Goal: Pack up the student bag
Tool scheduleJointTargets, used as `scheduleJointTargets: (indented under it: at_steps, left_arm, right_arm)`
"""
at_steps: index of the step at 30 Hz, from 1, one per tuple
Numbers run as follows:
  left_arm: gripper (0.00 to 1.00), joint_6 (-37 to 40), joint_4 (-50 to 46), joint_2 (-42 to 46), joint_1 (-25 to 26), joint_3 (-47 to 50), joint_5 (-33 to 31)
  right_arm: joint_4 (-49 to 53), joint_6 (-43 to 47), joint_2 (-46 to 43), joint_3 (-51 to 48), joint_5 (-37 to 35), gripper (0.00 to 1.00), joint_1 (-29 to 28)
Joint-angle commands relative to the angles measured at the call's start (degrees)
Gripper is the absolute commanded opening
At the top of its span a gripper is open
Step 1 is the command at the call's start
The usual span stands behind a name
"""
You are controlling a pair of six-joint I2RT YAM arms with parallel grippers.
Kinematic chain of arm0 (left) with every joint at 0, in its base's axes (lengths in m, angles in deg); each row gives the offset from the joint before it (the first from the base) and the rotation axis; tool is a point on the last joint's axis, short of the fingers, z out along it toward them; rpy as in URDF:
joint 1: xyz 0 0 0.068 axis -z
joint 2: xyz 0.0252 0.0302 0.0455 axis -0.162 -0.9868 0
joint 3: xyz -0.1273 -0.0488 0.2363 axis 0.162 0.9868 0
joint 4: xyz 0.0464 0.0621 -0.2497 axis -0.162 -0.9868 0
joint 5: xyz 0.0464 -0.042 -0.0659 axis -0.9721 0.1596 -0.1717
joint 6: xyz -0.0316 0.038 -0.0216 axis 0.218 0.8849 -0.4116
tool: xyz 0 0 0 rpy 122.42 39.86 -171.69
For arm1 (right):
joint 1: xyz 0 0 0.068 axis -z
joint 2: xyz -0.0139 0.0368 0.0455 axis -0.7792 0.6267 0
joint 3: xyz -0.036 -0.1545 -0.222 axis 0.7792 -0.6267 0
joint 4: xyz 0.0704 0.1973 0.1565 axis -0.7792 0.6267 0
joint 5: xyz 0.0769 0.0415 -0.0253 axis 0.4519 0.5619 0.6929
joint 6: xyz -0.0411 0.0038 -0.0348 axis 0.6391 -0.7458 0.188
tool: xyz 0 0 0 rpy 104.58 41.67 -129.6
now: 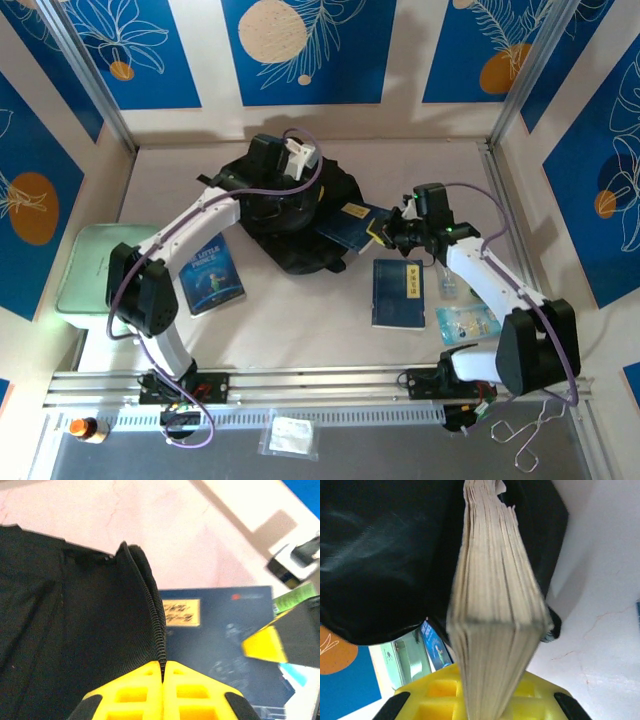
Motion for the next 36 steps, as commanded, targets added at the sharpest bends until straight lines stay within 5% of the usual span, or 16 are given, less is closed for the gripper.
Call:
scheduleJointTargets:
  at_steps: [1, 18, 27, 32, 36]
  left_arm:
    - [0.0, -1.02, 6.35, 4.16, -0.02, 1.1, 5.69]
    - [0.0, -5.65, 13.81, 5.23, -0.02, 3.49, 8.94]
    - [0.0, -6.47, 14.67, 3.81, -0.02, 4.53, 7.84]
    - [0.0, -6.8, 15.02, 2.17, -0.29, 4.74, 8.28]
    - [0.0, -7.22, 14.9, 1.51, -1.27, 5.32, 8.01]
  right_arm:
    - [-7.16, -4.15, 2.62, 1.94, 0.76, 0.01, -1.03]
    - [-37.05, -13.08, 19.43, 6.24, -3.94, 0.01, -8.46]
    - [-31.71, -14.42, 31.52, 13.91, -12.29, 0.02, -11.67]
    - [-27.93, -14.28, 40.46, 22.6, -10.05, 0.1, -11.77]
    - [-24.56, -14.61, 41.63, 24.23, -8.43, 0.31, -11.65]
